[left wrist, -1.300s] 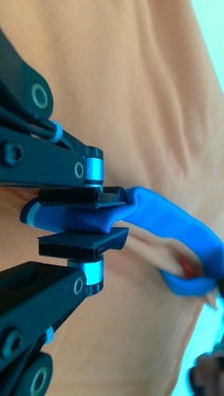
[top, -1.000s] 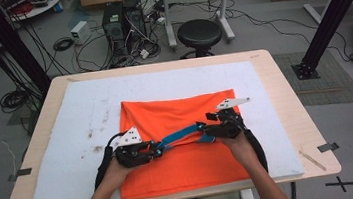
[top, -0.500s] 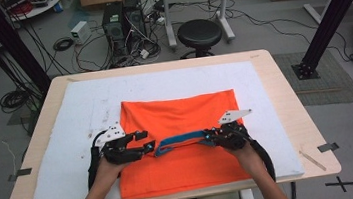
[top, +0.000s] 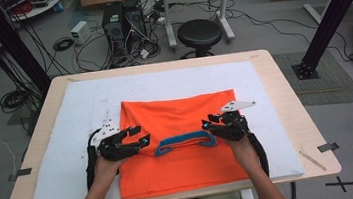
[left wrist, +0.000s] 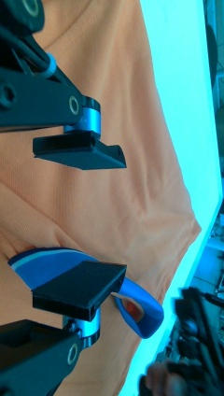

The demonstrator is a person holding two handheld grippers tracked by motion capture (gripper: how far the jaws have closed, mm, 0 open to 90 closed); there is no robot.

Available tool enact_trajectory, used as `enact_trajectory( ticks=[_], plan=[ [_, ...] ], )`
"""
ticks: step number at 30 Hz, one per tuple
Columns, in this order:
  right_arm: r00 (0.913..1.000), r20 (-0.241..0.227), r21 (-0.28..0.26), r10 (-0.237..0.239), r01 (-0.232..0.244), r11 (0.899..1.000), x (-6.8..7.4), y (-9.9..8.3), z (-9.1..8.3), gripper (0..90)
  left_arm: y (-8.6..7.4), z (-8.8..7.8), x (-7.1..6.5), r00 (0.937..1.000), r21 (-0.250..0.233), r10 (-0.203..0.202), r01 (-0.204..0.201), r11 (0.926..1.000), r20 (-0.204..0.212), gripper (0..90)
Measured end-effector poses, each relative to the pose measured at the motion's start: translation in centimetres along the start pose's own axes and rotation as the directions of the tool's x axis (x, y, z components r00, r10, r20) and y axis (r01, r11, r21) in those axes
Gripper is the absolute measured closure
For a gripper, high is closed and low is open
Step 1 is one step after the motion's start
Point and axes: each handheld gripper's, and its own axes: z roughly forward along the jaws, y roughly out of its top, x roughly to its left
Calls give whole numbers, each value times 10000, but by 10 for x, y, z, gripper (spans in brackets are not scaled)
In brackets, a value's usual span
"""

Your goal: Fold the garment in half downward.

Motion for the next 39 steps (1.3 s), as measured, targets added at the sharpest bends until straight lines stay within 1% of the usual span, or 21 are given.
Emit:
enact_trajectory(
  ticks=[3,8,12,17,21,22,23,24,25,26,27,28,29,30,31,32,33,34,35,36,39],
  plan=[
    [9987,-466,377,-198,216,9991,4,-7,7,662,-1,-2,2,9999,-47,-77,76,10000,-108,425],
    [9890,-1428,601,-397,487,9970,11,-26,0,709,-3,-6,6,9993,-70,-198,196,9998,-302,426],
    [9840,-1551,1198,-880,1072,9870,21,-49,-5,723,-4,-7,8,9986,-56,-280,278,9996,-441,426],
    [9827,-1393,1365,-1220,1410,9806,25,-59,-9,730,-5,-9,10,9963,53,-382,388,9992,-769,423],
    [9860,-1288,1063,-1054,1194,9871,23,-59,-16,708,-9,-12,14,9894,323,-608,656,9973,-1319,398],
    [9924,-1018,612,-693,758,9952,18,-57,-24,672,-12,-16,15,9850,504,-683,772,9957,-1585,396],
    [9924,-1018,612,-693,758,9952,18,-57,-24,672,-12,-16,15,9850,504,-683,772,9957,-1585,392],
    [9985,-501,20,-232,233,9997,7,-55,-34,650,-15,-19,15,9798,679,-753,892,9937,-1851,391],
    [9985,-501,20,-232,233,9997,7,-55,-34,650,-15,-19,15,9798,679,-753,892,9937,-1851,391],
    [9996,182,-367,238,-232,9991,-3,-56,-44,605,-17,-20,16,9772,757,-779,945,9926,-1974,391],
    [9996,182,-367,238,-232,9991,-3,-56,-44,605,-18,-21,16,9746,821,-805,995,9917,-2088,391],
    [9943,854,-543,638,-593,9968,-13,-58,-51,549,-21,-21,16,9697,1072,-765,1036,9888,-2318,392],
    [9943,854,-543,638,-593,9968,-13,-58,-51,549,-21,-21,16,9697,1072,-765,1036,9888,-2318,392],
    [9864,1422,-595,821,-743,9955,-22,-60,-56,480,-24,-21,16,9643,1337,-674,1044,9855,-2561,395],
    [9864,1422,-595,821,-743,9955,-22,-60,-56,480,-24,-21,16,9643,1337,-674,1044,9855,-2561,398],
    [9775,1982,-504,725,-637,9967,-28,-62,-59,454,-25,-21,15,9606,1564,-505,962,9830,-2734,403],
    [9775,1982,-504,725,-637,9967,-28,-62,-59,454,-25,-21,15,9606,1564,-505,962,9830,-2734,411],
    [9620,2699,-188,418,-381,9991,-32,-63,-61,440,-26,-20,14,9601,1645,-492,975,9815,-2754,426],
    [9620,2699,-188,418,-381,9991,-32,-63,-61,440,-27,-20,14,9608,1755,-454,962,9798,-2736,426],
    [9519,3041,66,389,-429,9991,-35,-63,-61,429,-27,-20,13,9614,1818,-400,922,9790,-2723,483],
    [9527,3013,233,407,-500,9985,-37,-65,-59,480,-28,-18,10,9598,2235,-139,794,9715,-2803,541]
  ],
)
